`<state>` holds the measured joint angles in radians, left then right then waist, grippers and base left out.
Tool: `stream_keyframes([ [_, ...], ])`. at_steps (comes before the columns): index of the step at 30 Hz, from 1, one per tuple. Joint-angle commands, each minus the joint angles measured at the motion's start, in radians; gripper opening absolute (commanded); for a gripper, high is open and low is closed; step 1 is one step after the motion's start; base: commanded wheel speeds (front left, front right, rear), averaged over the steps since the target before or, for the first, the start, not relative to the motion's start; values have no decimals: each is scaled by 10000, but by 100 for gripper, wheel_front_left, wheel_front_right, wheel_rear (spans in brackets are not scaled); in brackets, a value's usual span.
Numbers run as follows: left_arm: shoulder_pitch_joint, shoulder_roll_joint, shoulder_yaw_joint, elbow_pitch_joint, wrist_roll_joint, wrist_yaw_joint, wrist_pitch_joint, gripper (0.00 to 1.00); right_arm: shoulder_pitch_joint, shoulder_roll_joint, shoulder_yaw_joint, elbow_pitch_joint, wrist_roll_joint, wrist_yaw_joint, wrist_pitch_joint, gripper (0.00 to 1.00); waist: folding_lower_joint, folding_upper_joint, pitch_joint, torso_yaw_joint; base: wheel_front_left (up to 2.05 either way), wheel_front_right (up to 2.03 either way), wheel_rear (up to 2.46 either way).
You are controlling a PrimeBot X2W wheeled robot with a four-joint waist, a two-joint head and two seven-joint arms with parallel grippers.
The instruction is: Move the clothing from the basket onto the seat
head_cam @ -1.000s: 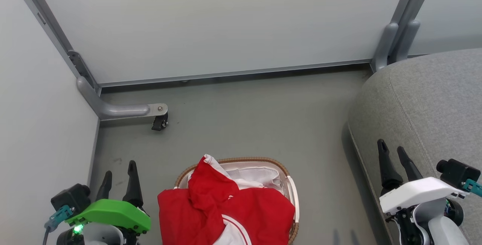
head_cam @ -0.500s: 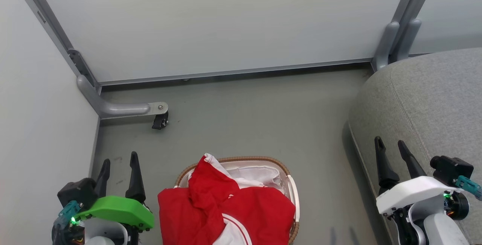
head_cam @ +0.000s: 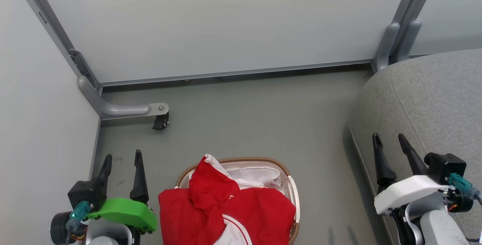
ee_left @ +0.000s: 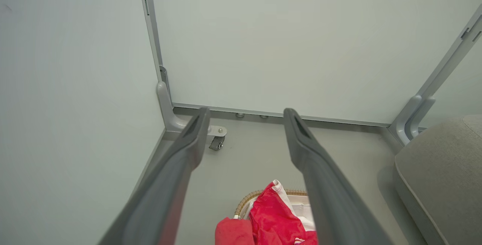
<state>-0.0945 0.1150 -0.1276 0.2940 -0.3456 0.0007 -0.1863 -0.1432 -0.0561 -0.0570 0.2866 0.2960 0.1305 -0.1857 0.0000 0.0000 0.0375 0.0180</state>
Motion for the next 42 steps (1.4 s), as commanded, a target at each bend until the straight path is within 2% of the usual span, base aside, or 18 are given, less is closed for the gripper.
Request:
stream_keyframes([
  [1, 15, 15, 26, 36, 290, -15, -105, 100, -67, -58, -1, 83, -319, 3, -106, 100, 0, 0, -30, 5, 0, 0, 0],
  [12, 464, -220, 105, 363, 1113, -260, -329, 100, 189, -28, -9, 689, -1369, 3, -336, 100, 0, 0, -129, 16, 0, 0, 0],
  [19, 358, -343, 172, 465, 1659, -477, -463, 100, -8, -4, -7, 665, -1917, 3, -476, 100, 0, 0, 132, -28, 0, 0, 0],
  [25, -274, -455, 207, 916, 2021, -757, -571, 100, -483, 22, 89, 355, -2367, 2, -595, 100, 0, 0, 1053, -218, 0, 0, 0],
  [34, -1850, -513, -20, 2043, 2615, -1147, -734, 100, -1457, 36, 389, -128, -3075, -1, -746, 100, 0, 0, 3077, -789, 0, 0, 0],
  [42, -3291, -375, -339, 2948, 3026, -1263, -787, 100, -2180, 44, 854, -531, -3145, -1, -807, 100, 0, 0, 4767, -1377, 0, 0, 0],
])
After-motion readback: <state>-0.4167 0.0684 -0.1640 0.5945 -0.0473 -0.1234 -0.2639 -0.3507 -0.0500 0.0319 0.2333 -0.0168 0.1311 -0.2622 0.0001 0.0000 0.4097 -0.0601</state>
